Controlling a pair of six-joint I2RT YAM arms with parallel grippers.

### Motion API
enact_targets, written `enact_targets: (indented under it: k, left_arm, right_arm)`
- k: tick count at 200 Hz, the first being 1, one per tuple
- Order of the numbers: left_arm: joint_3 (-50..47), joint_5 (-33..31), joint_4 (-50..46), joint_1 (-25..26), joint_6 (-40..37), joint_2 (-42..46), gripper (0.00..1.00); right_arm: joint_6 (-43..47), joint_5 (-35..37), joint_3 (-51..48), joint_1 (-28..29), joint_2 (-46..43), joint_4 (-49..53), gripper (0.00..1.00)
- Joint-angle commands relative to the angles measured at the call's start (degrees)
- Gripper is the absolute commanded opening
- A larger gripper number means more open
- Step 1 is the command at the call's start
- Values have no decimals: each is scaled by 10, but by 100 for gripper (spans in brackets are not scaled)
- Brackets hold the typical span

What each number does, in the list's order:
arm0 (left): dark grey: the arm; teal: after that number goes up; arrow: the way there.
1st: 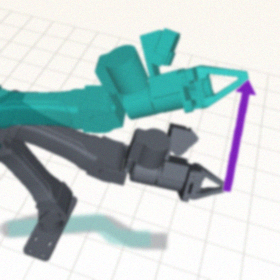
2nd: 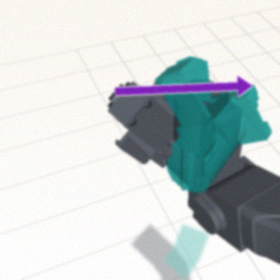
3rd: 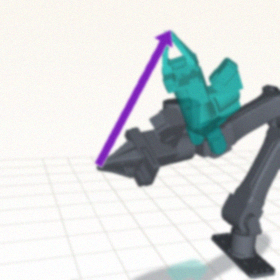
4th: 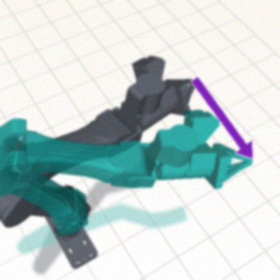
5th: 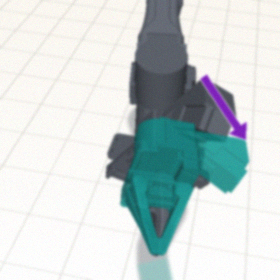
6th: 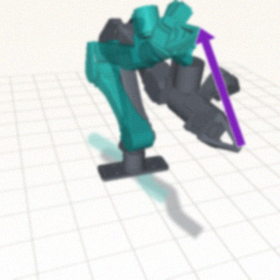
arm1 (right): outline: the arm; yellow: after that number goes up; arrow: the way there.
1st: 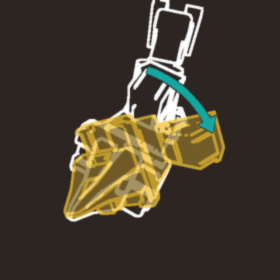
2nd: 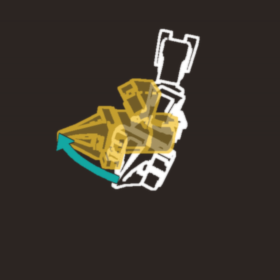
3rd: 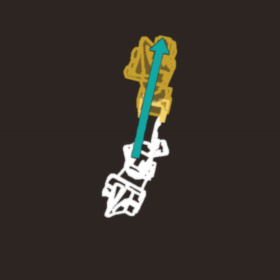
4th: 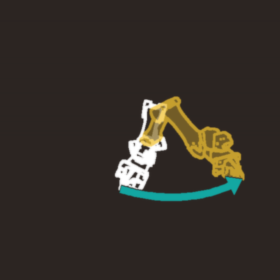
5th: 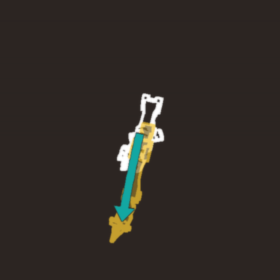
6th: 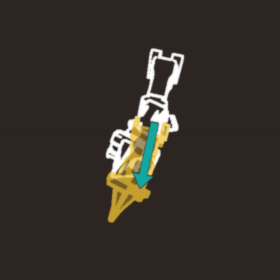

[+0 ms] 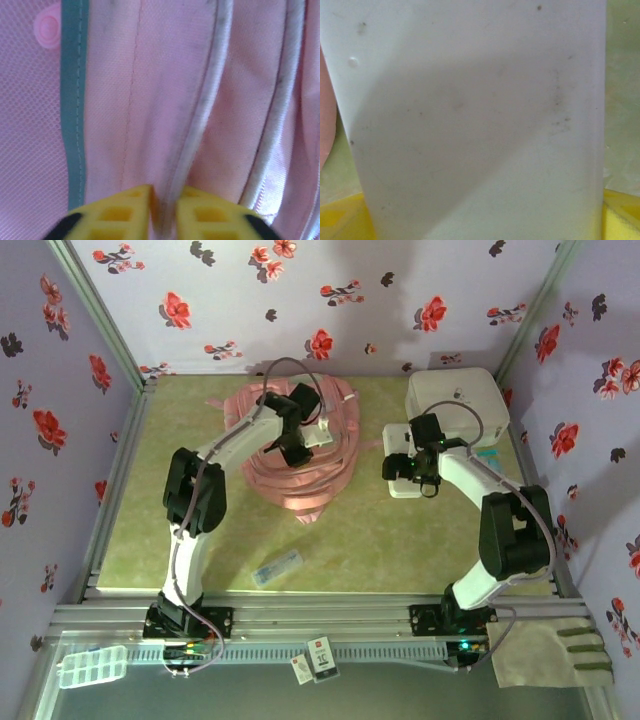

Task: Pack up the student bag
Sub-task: Open the student bag at the top-center of the table.

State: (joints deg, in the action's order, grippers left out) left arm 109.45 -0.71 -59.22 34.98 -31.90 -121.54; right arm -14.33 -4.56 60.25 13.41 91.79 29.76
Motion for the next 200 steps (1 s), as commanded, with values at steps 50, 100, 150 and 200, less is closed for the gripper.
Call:
enact_targets:
  k: [50, 100, 150, 200]
  left_arm:
    - [19, 41, 61, -4, 84, 86, 0]
    - [-34, 36, 240, 7, 216, 197, 0]
    - [-75, -3, 365, 17, 252, 224, 0]
    - [-121, -4, 428, 37, 242, 238, 0]
  right_arm:
    - [-14, -42, -10, 3, -18, -30, 82]
    - [-30, -143, -21, 6, -63, -66, 82]
    - [-81, -182, 5, 69, -75, -79, 82]
    - [-177, -220, 50, 115, -46, -105, 82]
